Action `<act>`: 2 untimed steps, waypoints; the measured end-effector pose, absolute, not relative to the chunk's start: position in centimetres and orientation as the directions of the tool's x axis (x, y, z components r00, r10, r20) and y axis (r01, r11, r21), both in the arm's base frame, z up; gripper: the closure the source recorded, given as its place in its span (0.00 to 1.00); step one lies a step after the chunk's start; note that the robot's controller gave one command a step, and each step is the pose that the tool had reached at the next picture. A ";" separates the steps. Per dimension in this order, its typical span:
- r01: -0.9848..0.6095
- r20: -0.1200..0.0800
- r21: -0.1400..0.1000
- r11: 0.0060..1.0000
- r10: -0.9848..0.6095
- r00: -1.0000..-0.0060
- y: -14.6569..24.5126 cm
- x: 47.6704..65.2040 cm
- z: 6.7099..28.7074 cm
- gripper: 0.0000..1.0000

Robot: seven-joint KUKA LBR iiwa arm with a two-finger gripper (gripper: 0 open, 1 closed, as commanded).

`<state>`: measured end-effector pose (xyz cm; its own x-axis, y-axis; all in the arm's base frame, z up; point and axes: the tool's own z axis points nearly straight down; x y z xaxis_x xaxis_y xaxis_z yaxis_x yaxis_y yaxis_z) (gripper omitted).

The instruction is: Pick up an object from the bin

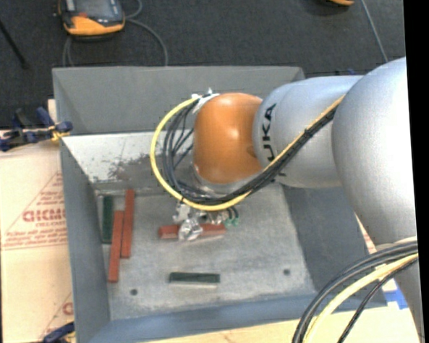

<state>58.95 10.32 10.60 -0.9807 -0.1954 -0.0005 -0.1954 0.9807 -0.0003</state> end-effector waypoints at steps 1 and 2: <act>-0.213 -0.003 -0.001 0.977 -0.213 -0.977 10.7 58.6 13.2 1.00; -0.210 0.002 -0.001 0.978 -0.210 -0.978 10.1 59.3 17.9 1.00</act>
Offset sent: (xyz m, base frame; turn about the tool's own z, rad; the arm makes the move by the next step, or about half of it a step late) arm 0.0085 -0.0045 0.0942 -0.0140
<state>59.32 10.10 17.91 -0.9777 -0.2101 0.0018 -0.2101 0.9777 -0.0005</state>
